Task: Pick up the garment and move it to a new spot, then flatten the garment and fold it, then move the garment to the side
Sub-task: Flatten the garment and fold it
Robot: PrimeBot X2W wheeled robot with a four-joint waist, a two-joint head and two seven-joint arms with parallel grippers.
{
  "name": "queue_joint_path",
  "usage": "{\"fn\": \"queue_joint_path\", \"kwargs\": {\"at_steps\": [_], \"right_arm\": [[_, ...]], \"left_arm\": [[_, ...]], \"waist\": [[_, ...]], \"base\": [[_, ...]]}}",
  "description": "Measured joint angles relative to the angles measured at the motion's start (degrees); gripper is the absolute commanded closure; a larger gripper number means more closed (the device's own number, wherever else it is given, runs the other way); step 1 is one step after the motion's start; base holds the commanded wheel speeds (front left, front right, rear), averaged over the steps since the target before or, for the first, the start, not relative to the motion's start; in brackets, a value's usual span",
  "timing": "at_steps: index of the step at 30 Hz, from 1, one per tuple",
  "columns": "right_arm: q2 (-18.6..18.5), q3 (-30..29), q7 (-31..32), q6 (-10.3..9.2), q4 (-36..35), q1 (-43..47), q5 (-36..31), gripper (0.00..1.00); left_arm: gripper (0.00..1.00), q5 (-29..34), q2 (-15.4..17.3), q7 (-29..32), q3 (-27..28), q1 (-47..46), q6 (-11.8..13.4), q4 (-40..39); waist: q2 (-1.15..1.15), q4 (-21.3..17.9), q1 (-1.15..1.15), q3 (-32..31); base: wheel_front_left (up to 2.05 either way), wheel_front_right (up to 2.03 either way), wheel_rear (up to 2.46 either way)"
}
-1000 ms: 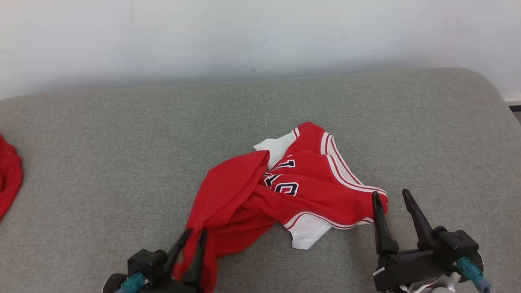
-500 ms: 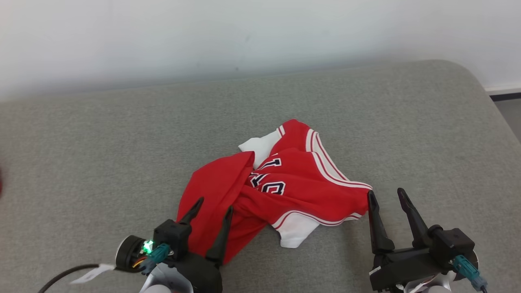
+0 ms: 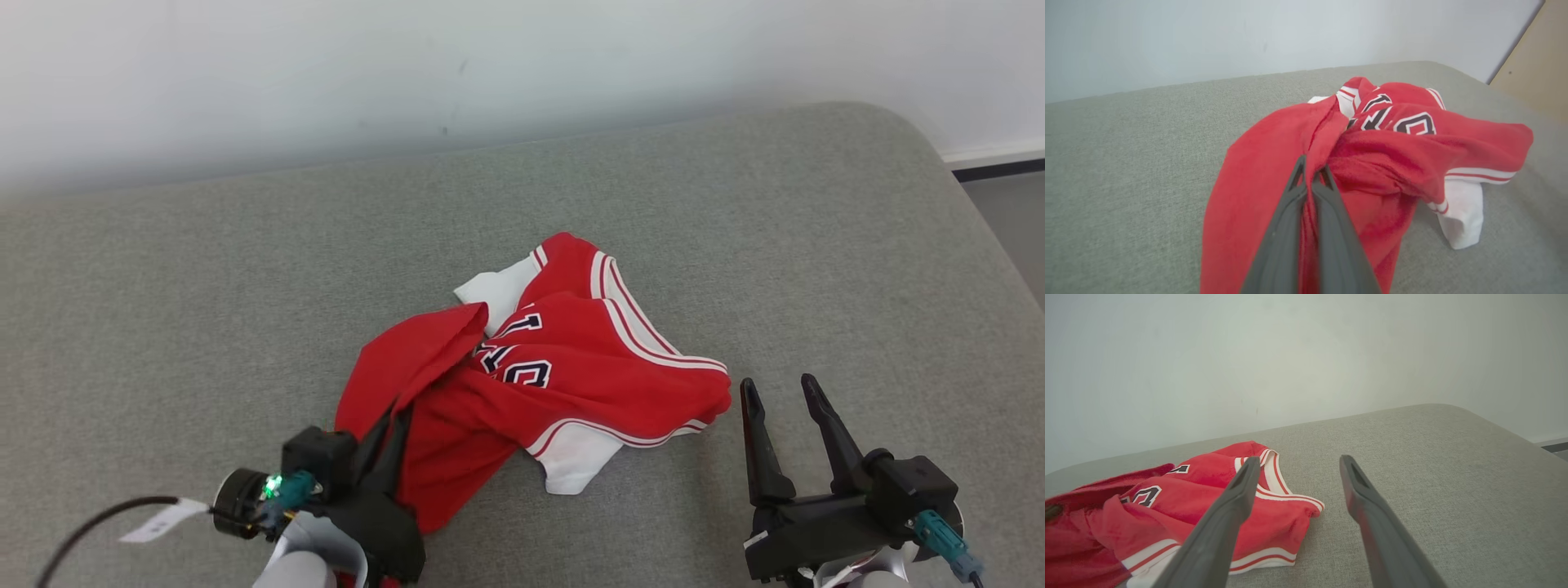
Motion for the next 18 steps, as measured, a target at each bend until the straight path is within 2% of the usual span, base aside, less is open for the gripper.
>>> {"fn": "queue_joint_path", "kwargs": {"at_steps": [4,9,13,15,16,17,18], "right_arm": [[0.00,-0.05,0.00,0.00,0.07,0.06,0.00,0.00],[0.00,0.08,0.00,0.00,0.30,0.14,0.00,0.00],[0.00,0.25,0.00,0.00,0.60,0.12,0.01,0.00],[-0.01,0.54,0.00,0.00,0.77,0.08,0.05,0.00],[0.00,0.58,0.00,0.00,0.82,0.08,0.05,0.00],[0.00,0.60,0.00,0.00,0.81,0.07,0.07,0.00],[0.00,0.68,0.00,0.00,0.82,0.06,0.07,0.00]], "left_arm": [[1.00,-3.94,-0.42,-0.31,1.92,-0.26,-0.89,-3.37],[1.00,-8.38,1.26,1.00,5.59,0.05,-1.05,-7.17],[1.00,-11.99,2.93,1.18,9.12,1.35,-1.11,-6.53],[1.00,-10.17,5.02,0.25,9.05,1.65,-0.34,-4.74],[0.95,-9.46,5.56,-0.78,9.24,1.69,0.29,-4.04],[0.11,-8.95,5.76,-1.51,9.33,1.69,0.81,-3.28],[0.00,-7.66,5.93,-2.35,9.09,1.74,1.41,-2.74]], "waist": [[0.00,1.12,0.00,-0.21],[0.00,2.44,0.00,-0.51],[0.00,2.90,0.00,-0.72],[0.00,2.85,0.00,-0.70],[0.00,2.82,0.00,-0.66],[0.00,2.78,0.00,-0.64],[0.00,2.72,0.00,-0.59]], "base": [[0.00,0.00,0.00],[0.00,0.00,0.00],[0.00,0.00,0.00],[0.00,0.00,0.00],[0.00,0.00,0.00],[0.00,0.00,0.00],[0.00,0.00,0.00]]}}
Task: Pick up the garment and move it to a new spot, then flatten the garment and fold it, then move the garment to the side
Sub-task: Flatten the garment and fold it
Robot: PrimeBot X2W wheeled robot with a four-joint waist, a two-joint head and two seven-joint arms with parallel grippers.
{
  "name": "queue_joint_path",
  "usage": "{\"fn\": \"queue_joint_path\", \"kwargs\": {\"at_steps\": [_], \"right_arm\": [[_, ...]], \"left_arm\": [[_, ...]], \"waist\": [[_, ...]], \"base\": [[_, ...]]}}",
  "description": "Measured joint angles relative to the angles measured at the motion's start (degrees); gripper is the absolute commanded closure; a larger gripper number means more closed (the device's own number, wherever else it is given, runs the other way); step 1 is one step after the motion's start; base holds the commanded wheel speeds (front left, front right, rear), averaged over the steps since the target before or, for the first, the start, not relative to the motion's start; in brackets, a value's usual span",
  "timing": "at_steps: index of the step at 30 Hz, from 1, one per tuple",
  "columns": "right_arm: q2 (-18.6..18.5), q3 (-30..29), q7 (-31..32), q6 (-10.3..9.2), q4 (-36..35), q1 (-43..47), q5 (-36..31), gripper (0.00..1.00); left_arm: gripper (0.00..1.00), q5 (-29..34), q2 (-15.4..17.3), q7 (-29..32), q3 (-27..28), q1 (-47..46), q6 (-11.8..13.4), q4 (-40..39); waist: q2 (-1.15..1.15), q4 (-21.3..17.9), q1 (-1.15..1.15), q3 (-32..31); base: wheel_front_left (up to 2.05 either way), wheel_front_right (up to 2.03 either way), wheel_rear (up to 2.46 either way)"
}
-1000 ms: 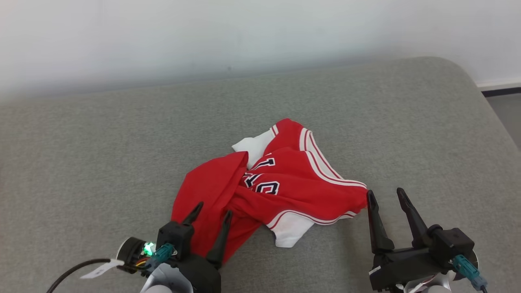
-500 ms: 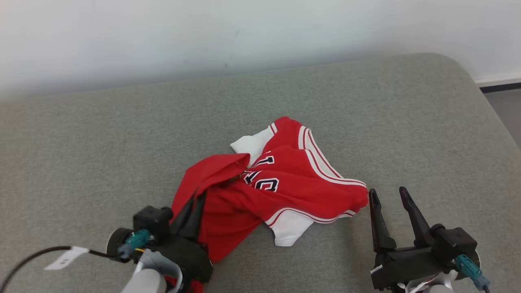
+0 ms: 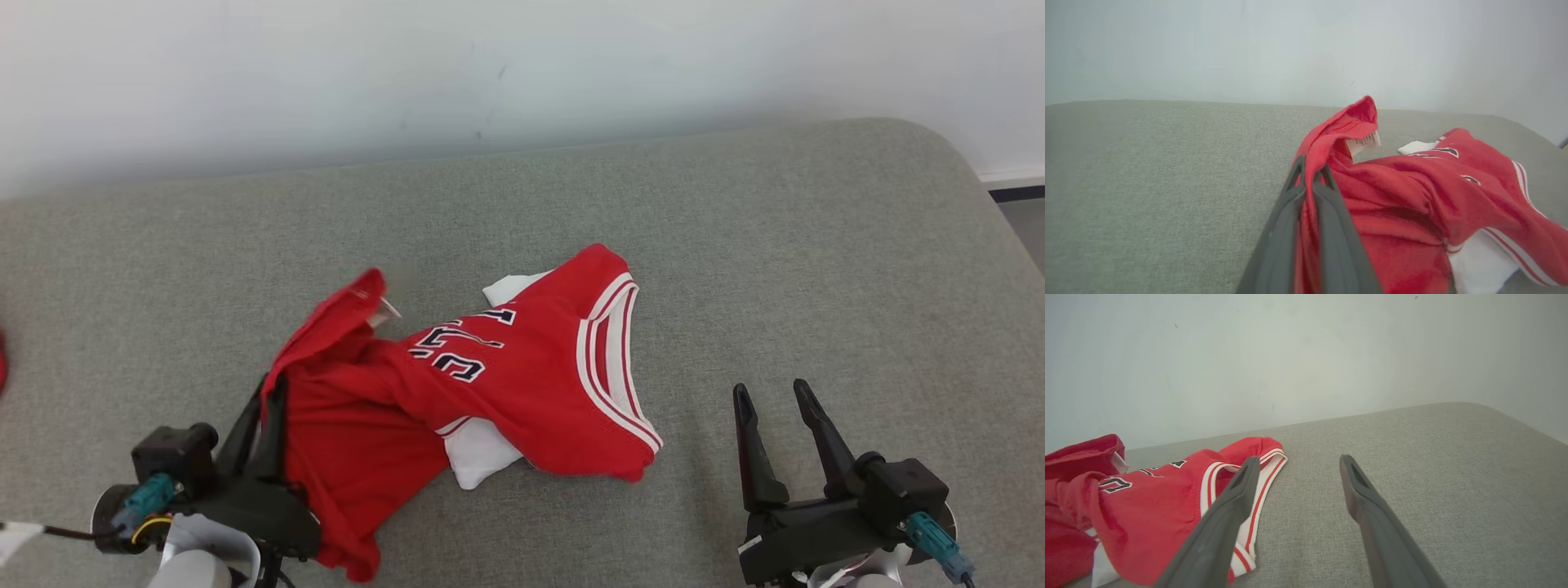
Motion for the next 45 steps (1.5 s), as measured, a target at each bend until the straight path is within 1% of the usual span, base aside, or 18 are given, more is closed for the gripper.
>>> {"fn": "queue_joint_path", "kwargs": {"at_steps": [1,3,6,9,12,16,22,28,29,30,31,33,36,39,41,43,44,45], "right_arm": [[0.00,0.00,0.00,0.00,0.00,0.00,0.00,0.00],[-0.01,-0.09,0.00,0.00,0.02,0.02,0.00,0.00],[0.00,-0.32,0.00,0.00,-0.05,0.12,0.00,0.00],[-0.01,-0.60,0.00,0.00,-0.13,0.19,-0.03,0.00],[0.02,-0.75,0.00,0.00,-0.18,0.21,-0.09,0.00],[0.00,-0.80,0.00,0.00,-0.26,0.32,-0.09,0.00],[-0.01,-0.80,0.00,0.00,-0.26,0.46,-0.10,0.00],[0.00,-0.41,0.00,0.00,0.08,0.43,-0.10,0.00],[0.00,-0.37,0.00,0.00,0.13,0.43,-0.10,0.00],[0.00,-0.38,0.00,0.00,0.16,0.42,-0.11,0.00],[0.00,-0.41,0.00,0.00,0.20,0.43,-0.12,0.00],[0.00,-0.45,0.00,0.00,0.23,0.44,-0.24,0.00],[0.00,-0.55,0.00,0.00,0.26,0.51,-0.25,0.00],[-0.01,-0.59,0.00,0.00,0.23,0.94,-0.22,0.00],[0.00,-0.64,0.00,0.00,0.29,1.33,-0.08,0.00],[0.01,-0.67,-0.01,0.00,0.23,1.38,-0.05,0.00],[-0.02,-0.67,0.00,0.00,0.23,1.38,0.01,0.00],[-0.03,-0.66,0.00,0.00,0.24,1.38,0.02,0.00]], "left_arm": [[0.00,0.00,0.00,0.00,0.00,0.00,0.00,0.00],[0.00,2.07,0.02,-1.14,-0.32,0.02,1.02,0.76],[0.00,2.49,-1.02,-1.78,-0.24,1.10,1.79,0.29],[0.00,4.85,-1.49,-2.04,-1.20,2.86,3.24,-2.07],[0.00,4.57,-3.26,-2.25,-1.60,6.35,3.96,-5.79],[0.00,5.23,-4.12,-2.04,-2.98,12.13,6.08,-9.20],[0.00,4.76,-4.99,-0.44,-4.88,17.11,6.57,-11.33],[0.01,4.26,-5.23,0.09,-4.69,17.17,7.22,-8.55],[0.41,3.97,-5.22,0.09,-4.50,16.90,7.22,-7.93],[0.69,3.86,-5.19,0.03,-4.13,16.62,7.27,-7.55],[1.00,3.82,-5.06,-0.19,-3.64,16.41,7.51,-7.22],[1.00,3.59,-4.56,-0.42,-3.21,16.28,7.56,-6.48],[1.00,1.03,-4.60,-0.49,-2.01,16.30,6.01,-7.01],[1.00,-1.59,-4.27,-0.68,-0.32,16.31,4.64,-10.45],[1.00,-2.66,-3.98,-0.54,0.93,16.40,4.98,-14.92],[1.00,-3.27,-2.98,0.45,1.97,16.51,5.06,-19.50],[1.00,-3.47,-2.11,0.96,2.59,16.64,5.34,-21.81],[1.00,-3.50,-1.43,2.08,2.96,16.85,6.23,-24.54]], "waist": [[0.00,0.00,0.00,0.00],[0.00,-0.06,0.01,0.12],[0.00,0.09,0.00,0.28],[0.00,0.48,0.00,0.39],[0.00,0.81,0.00,0.43],[0.00,1.25,0.00,0.35],[0.00,2.04,0.00,0.42],[0.00,2.27,0.00,-0.03],[0.00,2.28,0.00,-0.13],[0.00,2.29,0.00,-0.23],[0.00,2.30,0.00,-0.32],[0.00,2.36,0.00,-0.52],[0.00,2.59,0.00,-0.82],[0.00,3.07,0.00,-1.09],[0.00,3.45,0.00,-1.29],[0.00,3.91,0.00,-1.40],[0.00,4.14,0.00,-1.42],[0.00,4.35,0.00,-1.43]], "base": [[0.00,0.00,0.00],[0.00,0.00,0.00],[0.00,0.00,0.00],[0.00,0.00,0.00],[0.00,0.00,0.00],[0.00,0.00,0.00],[0.00,0.00,0.00],[0.00,0.00,0.00],[0.00,0.00,0.00],[0.00,0.00,0.00],[0.00,0.00,0.00],[0.00,0.00,0.00],[0.00,0.00,0.00],[0.00,0.00,0.00],[0.00,0.00,0.00],[0.00,0.00,0.00],[0.00,0.00,0.00],[0.00,0.00,0.00]]}}
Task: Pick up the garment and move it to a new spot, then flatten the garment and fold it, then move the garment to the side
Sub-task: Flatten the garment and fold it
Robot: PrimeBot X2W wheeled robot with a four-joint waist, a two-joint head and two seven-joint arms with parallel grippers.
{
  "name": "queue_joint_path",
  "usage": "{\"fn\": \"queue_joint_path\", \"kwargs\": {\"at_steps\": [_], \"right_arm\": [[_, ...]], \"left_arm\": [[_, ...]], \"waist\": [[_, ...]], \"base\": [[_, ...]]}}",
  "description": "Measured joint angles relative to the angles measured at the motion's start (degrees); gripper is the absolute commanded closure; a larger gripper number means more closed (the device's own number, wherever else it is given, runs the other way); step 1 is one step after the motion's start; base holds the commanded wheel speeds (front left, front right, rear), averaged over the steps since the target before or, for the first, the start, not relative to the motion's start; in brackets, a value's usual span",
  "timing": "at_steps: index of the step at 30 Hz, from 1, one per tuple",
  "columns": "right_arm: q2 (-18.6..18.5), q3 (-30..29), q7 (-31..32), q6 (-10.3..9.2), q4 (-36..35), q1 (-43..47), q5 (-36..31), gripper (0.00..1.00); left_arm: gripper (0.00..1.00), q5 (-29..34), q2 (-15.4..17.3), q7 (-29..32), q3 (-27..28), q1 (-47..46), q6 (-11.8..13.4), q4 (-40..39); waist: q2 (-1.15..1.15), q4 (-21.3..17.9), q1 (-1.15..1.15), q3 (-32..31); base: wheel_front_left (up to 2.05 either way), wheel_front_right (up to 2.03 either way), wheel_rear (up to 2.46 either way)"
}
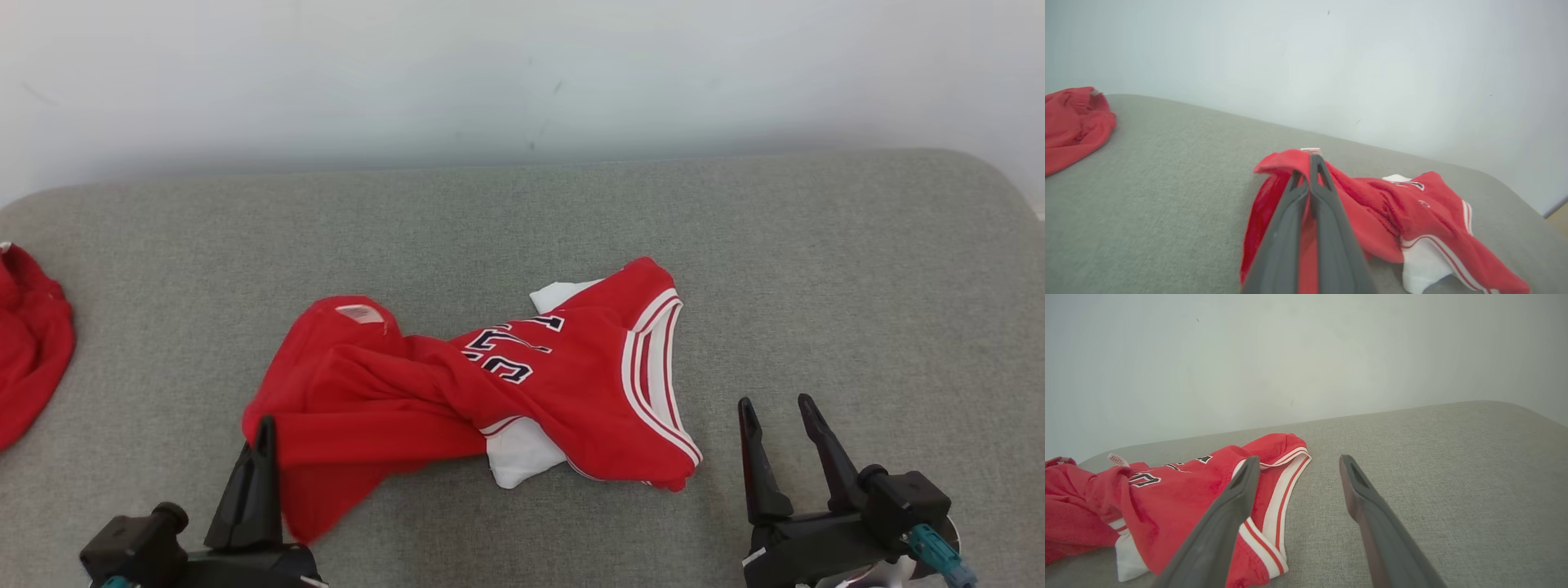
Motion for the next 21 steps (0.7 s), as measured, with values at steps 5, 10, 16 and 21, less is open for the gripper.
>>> {"fn": "queue_joint_path", "kwargs": {"at_steps": [5,10,16,21], "right_arm": [[0.01,0.01,0.00,0.00,0.15,-0.03,0.20,0.00],[0.04,0.43,0.00,0.00,0.57,-0.36,0.32,0.00],[0.02,0.21,0.00,0.00,0.79,-1.21,-0.18,0.00],[0.03,0.53,0.00,0.00,0.98,-1.56,-0.32,0.00]], "left_arm": [[1.00,-1.36,1.37,4.26,1.03,2.83,1.82,-7.28],[1.00,2.49,4.45,4.52,0.16,3.33,2.49,-4.25],[1.00,3.11,4.98,2.59,0.63,-2.93,1.18,3.30],[1.00,3.61,5.72,1.71,0.20,-9.29,-0.76,11.25]], "waist": [[0.00,0.50,0.00,0.38],[0.00,0.13,0.00,0.70],[0.00,-0.76,0.00,1.08],[0.00,-1.73,0.00,1.74]], "base": [[0.00,0.00,0.00],[0.00,0.00,0.00],[0.00,0.00,0.00],[0.00,0.00,0.00]]}}
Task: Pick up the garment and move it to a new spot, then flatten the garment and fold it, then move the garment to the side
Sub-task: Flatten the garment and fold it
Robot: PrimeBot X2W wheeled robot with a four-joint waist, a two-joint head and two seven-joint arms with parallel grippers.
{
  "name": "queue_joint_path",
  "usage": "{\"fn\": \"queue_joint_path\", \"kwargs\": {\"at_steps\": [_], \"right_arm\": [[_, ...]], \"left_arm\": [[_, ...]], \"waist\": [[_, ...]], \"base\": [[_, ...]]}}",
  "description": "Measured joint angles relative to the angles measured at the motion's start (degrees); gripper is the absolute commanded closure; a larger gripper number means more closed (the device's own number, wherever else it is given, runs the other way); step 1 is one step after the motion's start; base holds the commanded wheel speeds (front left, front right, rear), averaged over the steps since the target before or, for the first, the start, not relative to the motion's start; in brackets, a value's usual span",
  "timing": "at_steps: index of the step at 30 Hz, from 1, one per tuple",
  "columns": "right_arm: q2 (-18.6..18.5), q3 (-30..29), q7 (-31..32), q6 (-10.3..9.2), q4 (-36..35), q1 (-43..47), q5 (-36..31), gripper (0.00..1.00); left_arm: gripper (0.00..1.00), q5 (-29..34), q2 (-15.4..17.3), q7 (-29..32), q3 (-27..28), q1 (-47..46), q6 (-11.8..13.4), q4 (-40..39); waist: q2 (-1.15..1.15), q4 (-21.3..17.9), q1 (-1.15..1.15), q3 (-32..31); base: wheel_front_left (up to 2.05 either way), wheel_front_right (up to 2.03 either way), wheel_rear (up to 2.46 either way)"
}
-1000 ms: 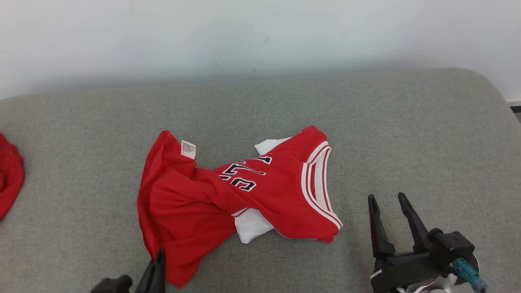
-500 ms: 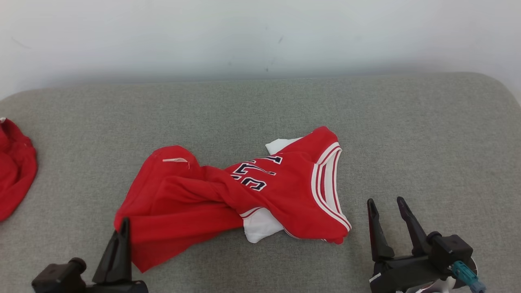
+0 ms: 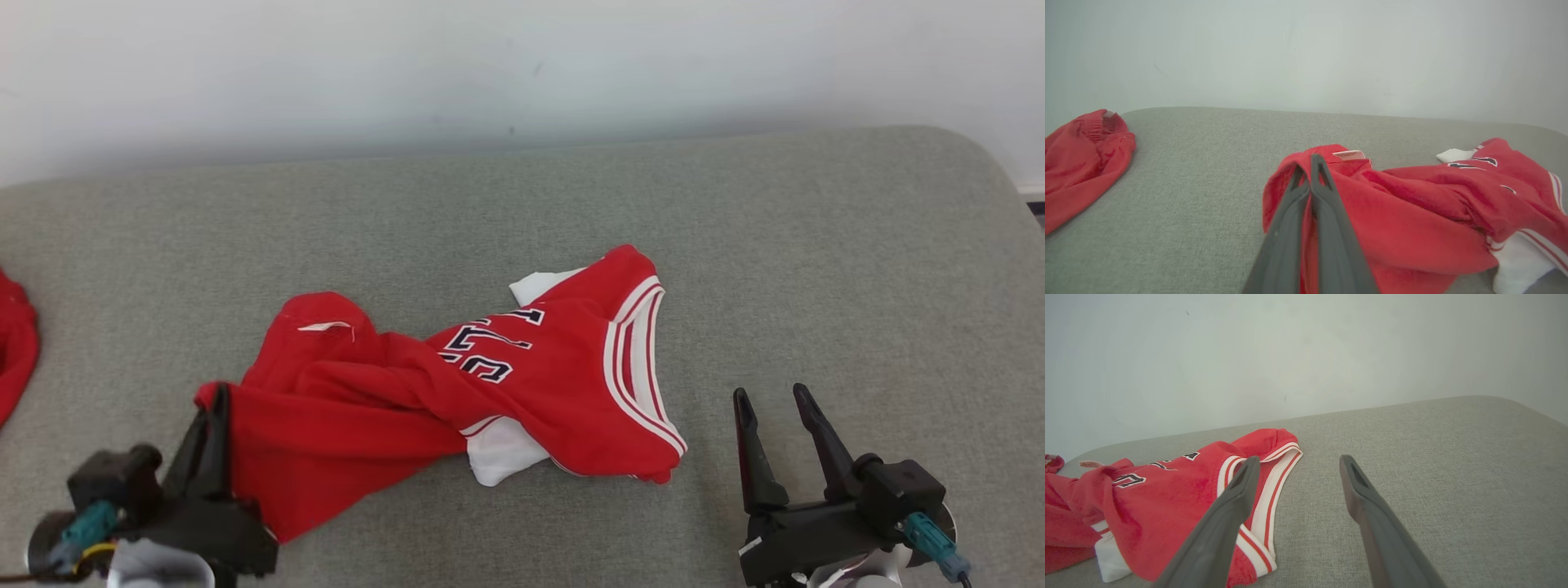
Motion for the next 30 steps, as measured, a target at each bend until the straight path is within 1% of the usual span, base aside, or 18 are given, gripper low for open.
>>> {"fn": "queue_joint_path", "kwargs": {"at_steps": [8,13,15,16,17,18,22,25,29,30], "right_arm": [[-0.02,0.15,0.00,0.00,0.54,-0.85,-0.62,0.00],[0.00,-0.01,0.00,0.00,0.74,-0.88,-1.15,0.00],[0.01,-0.23,0.00,0.00,0.84,-0.88,-1.34,0.00],[0.00,-0.36,0.00,0.00,0.88,-0.88,-1.52,0.00],[0.00,-0.42,0.00,0.00,0.94,-0.87,-1.54,0.00],[0.00,-0.42,0.00,0.00,0.94,-0.87,-1.54,0.00],[0.01,-0.23,0.00,0.00,1.09,-0.79,-1.51,0.00],[0.02,-0.07,0.00,0.00,0.98,-0.78,-1.35,0.00],[0.01,0.22,-0.01,0.00,0.67,-0.76,-0.94,0.00],[0.05,0.20,0.00,0.00,0.53,-0.70,-0.90,0.00]], "left_arm": [[1.00,0.96,0.90,-2.71,-0.38,-11.51,-3.11,14.84],[1.00,0.69,0.59,-4.17,-0.78,-16.50,-5.44,25.21],[1.00,0.80,0.22,-4.90,-1.09,-17.74,-6.32,27.99],[0.88,1.04,-0.03,-5.26,-1.18,-18.27,-6.38,29.16],[0.60,1.63,-0.27,-5.49,-1.38,-18.63,-6.37,29.99],[0.00,1.63,-0.27,-5.49,-1.38,-18.63,-6.37,29.99],[0.00,3.32,-1.62,-6.04,-1.14,-19.33,-6.21,30.39],[0.00,4.58,-3.07,-6.11,0.58,-17.97,-5.14,25.76],[0.00,6.93,-4.33,-6.15,3.42,-10.49,-3.49,17.96],[0.00,7.72,-5.14,-6.15,4.00,-8.34,-3.24,15.45]], "waist": [[0.00,-2.38,0.00,1.26],[0.00,-3.43,0.00,1.81],[0.00,-3.45,0.00,1.85],[0.00,-3.32,0.01,1.82],[0.00,-3.12,0.01,1.76],[0.00,-3.12,0.01,1.76],[0.00,-1.89,0.00,1.36],[0.00,-0.81,0.00,1.09],[0.00,0.32,0.00,0.94],[0.00,0.54,0.00,0.94]], "base": [[0.00,0.00,0.00],[0.00,0.00,0.00],[0.00,0.00,0.00],[0.00,0.00,0.00],[0.00,0.00,0.00],[0.00,0.00,0.00],[0.00,0.00,0.00],[0.00,0.00,0.00],[0.00,0.00,0.00],[0.00,0.00,0.00]]}}
